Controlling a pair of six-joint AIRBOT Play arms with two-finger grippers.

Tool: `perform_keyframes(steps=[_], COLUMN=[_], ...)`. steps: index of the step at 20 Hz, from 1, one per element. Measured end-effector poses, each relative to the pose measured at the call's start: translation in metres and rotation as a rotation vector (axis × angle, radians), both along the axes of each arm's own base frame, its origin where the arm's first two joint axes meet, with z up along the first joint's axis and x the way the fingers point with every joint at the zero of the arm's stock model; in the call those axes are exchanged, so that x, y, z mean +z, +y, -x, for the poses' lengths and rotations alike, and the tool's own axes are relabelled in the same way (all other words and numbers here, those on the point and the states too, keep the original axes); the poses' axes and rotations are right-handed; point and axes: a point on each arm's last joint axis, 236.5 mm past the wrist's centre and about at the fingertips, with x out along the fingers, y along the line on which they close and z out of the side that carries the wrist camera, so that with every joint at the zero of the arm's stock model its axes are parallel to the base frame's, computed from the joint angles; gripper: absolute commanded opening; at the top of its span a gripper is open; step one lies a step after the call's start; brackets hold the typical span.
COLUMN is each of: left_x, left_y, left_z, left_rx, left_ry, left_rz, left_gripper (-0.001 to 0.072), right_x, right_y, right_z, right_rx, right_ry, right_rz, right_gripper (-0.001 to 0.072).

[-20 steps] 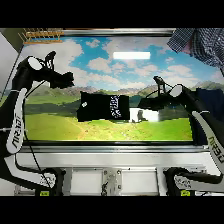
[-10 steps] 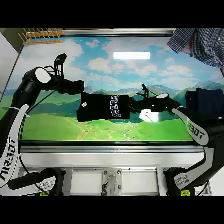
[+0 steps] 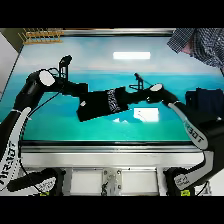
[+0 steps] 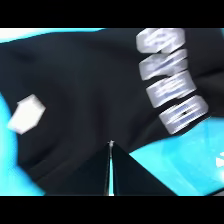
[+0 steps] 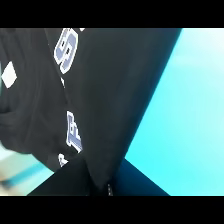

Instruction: Fold the clothes and pants, and hang the long-sleeved shirts on hangers.

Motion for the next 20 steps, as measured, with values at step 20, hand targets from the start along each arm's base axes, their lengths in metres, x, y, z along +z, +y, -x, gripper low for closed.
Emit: perform_keyframes(steps=[20], left_x=[0.0], left_y=[-0.001], left_z=[0.001], left_rx=[0.007], left_ry=[0.009], left_rz=[0.006], left_gripper=[0.0007], right_x=[0.236], right_y=[-0.485], right_z=[0.091], right_rx=[-1.009], right_ry=[-0.278], right_rz=[0.466], right_gripper=[0.0014])
